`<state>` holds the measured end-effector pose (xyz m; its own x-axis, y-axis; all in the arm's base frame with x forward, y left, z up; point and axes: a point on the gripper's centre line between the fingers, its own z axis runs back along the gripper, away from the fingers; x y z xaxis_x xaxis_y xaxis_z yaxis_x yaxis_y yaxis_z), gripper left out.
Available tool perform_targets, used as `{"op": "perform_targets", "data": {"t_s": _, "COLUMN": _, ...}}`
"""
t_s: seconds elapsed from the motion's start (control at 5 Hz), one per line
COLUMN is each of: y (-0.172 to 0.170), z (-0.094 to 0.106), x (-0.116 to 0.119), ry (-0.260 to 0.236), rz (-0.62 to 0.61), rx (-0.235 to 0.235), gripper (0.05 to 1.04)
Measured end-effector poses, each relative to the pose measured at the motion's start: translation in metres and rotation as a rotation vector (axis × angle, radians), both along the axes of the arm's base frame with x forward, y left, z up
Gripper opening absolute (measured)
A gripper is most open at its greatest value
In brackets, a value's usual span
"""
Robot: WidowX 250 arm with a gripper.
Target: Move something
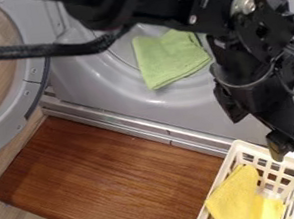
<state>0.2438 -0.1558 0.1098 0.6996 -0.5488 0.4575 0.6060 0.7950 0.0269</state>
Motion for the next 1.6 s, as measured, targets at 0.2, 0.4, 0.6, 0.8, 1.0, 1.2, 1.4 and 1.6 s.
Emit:
{"op": "perform_targets", "data": {"t_s": 0.2, "y": 0.001, "z": -0.008, "x": -0.002, "ry": 0.026, "rz": 0.002, "rx": 0.011, "gripper": 1.001}}
{"op": "perform_targets", "data": {"t_s": 0.4, "y": 0.002, "z": -0.031, "x": 0.001, "ry": 0.071, "rz": 0.030, "rx": 0.016, "gripper": 1.001}}
{"op": "perform_targets", "data": {"t_s": 0.6, "y": 0.005, "z": -0.055, "x": 0.003, "ry": 0.092, "rz": 0.050, "rx": 0.012, "gripper": 1.001}}
{"op": "perform_targets", "data": {"t_s": 0.8, "y": 0.010, "z": -0.072, "x": 0.002, "ry": 0.103, "rz": 0.085, "rx": 0.005, "gripper": 1.001}}
{"op": "perform_targets", "data": {"t_s": 1.0, "y": 0.011, "z": -0.092, "x": 0.001, "ry": 0.108, "rz": 0.123, "rx": -0.016, "gripper": 1.001}}
{"op": "perform_targets", "data": {"t_s": 1.2, "y": 0.015, "z": -0.102, "x": -0.001, "ry": 0.107, "rz": 0.184, "rx": -0.008, "gripper": 1.001}}
{"op": "perform_targets", "data": {"t_s": 1.4, "y": 0.022, "z": -0.108, "x": -0.006, "ry": 0.110, "rz": 0.249, "rx": 0.000, "gripper": 1.001}}
{"op": "perform_targets", "data": {"t_s": 1.6, "y": 0.028, "z": -0.112, "x": -0.010, "ry": 0.118, "rz": 0.267, "rx": 0.021, "gripper": 1.001}}
